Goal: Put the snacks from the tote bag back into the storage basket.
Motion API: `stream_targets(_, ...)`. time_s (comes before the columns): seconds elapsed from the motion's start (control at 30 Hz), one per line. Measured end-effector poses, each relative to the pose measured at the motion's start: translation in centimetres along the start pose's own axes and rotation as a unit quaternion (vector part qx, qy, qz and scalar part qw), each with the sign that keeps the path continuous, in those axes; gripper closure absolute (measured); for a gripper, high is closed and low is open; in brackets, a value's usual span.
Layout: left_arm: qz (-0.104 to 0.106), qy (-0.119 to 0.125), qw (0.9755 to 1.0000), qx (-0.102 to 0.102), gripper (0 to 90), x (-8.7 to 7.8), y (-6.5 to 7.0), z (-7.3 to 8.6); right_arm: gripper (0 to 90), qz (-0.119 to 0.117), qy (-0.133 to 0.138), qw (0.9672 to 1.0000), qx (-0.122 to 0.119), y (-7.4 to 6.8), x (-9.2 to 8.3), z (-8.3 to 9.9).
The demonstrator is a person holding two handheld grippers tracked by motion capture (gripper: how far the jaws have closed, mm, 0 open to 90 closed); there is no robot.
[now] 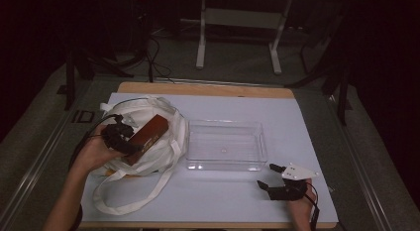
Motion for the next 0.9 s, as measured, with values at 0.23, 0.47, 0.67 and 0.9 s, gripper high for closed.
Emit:
stream_targets(0.23, 0.011, -0.015, 0.9998, -0.003, 34.4, 0.2, 0.1, 0.6, 20.6, 0.000, -0.001, 1.0000, 0.000, 0.0, 0.0, 0.0)
stream_targets(0.47, 0.020, -0.050, 0.9985, -0.001, 34.8, 0.4, 0.1, 1.5, 20.6, 0.000, 0.000, 1.0000, -0.001, 0.0, 0.0, 0.0)
stream_targets(0.67, 0.024, -0.084, 0.9961, 0.007, 34.8, 0.6, -0.1, 2.3, 20.6, 0.000, -0.001, 1.0000, -0.001, 0.0, 0.0, 0.0)
stream_targets(0.9, 0.036, -0.122, 0.9918, 0.009, 34.9, 1.1, 0.1, 2.9, 20.6, 0.000, -0.002, 1.0000, -0.001, 0.0, 0.0, 0.0)
Point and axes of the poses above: each handheld gripper's, and its own axes: x roughly forward along the jaws, z roughly out of its underside, y roughly to its right, the point moved 9 cm from there along x, roughly forward along the jaws, and after that the axes turned 10 degrees about x, right-handed, at the moved point
